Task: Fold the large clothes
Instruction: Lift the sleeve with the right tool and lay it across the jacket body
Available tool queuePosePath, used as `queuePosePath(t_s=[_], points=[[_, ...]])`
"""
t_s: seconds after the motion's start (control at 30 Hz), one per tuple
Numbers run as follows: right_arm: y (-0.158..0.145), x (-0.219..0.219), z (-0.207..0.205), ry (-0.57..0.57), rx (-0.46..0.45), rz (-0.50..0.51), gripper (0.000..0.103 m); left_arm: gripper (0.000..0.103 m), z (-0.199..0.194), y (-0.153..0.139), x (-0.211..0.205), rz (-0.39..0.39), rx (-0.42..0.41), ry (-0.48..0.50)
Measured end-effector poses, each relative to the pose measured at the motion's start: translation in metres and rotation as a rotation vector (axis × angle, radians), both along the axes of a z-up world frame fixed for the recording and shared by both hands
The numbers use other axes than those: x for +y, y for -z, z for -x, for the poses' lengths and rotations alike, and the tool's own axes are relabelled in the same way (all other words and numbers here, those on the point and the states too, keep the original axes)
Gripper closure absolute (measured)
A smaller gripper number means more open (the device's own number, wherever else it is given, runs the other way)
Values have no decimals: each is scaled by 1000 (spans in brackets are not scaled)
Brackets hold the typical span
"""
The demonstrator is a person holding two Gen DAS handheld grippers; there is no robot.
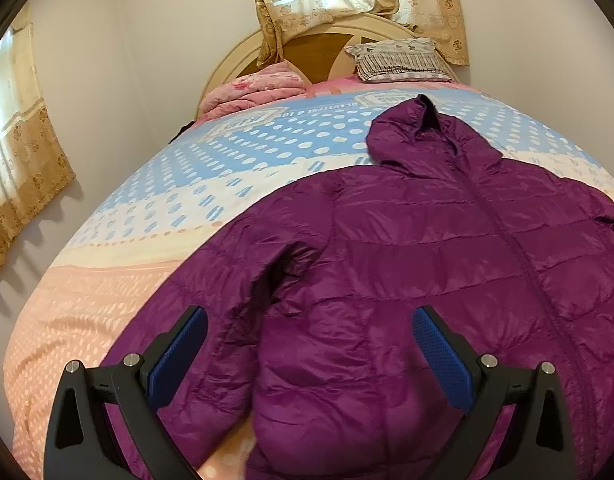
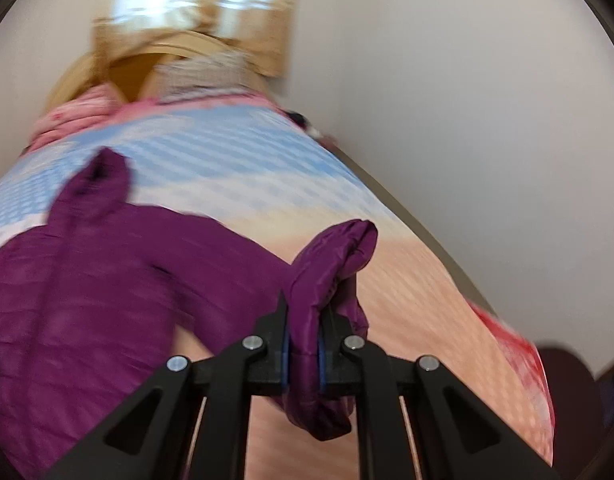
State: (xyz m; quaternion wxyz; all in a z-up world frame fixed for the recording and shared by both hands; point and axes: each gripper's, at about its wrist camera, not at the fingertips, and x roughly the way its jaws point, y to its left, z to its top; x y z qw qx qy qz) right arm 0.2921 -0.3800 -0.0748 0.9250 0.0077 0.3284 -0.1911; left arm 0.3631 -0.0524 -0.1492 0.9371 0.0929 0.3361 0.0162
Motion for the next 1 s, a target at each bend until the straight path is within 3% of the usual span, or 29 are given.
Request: queuePosePath(t_s=[0.23, 0.43, 0.53, 0.6, 0.63, 0.67, 0.83, 1.0], points=[[-4, 129, -73, -267, -20, 86, 91, 1, -5, 4, 27, -6, -3, -22], [34, 214, -108, -423, 18, 91, 91, 1, -8, 12, 48, -16, 11, -48], [64, 242, -117, -489, 87, 67, 90, 1, -8, 16, 55, -29, 23, -60], [79, 250, -112, -505, 92, 61, 78, 1, -8, 17, 59, -36, 32, -71], [83, 253, -108, -520, 101, 54, 48, 1, -7, 16, 62, -35, 38, -77], [84, 252, -100, -546, 97, 31, 34, 1, -7, 15, 63, -32, 43, -80], [63, 212, -50, -539, 37, 36, 31, 1, -7, -5, 55, 64, 61, -63], [60, 139, -25, -366, -2, 59, 22, 1, -13, -19, -9, 139, 100, 79]])
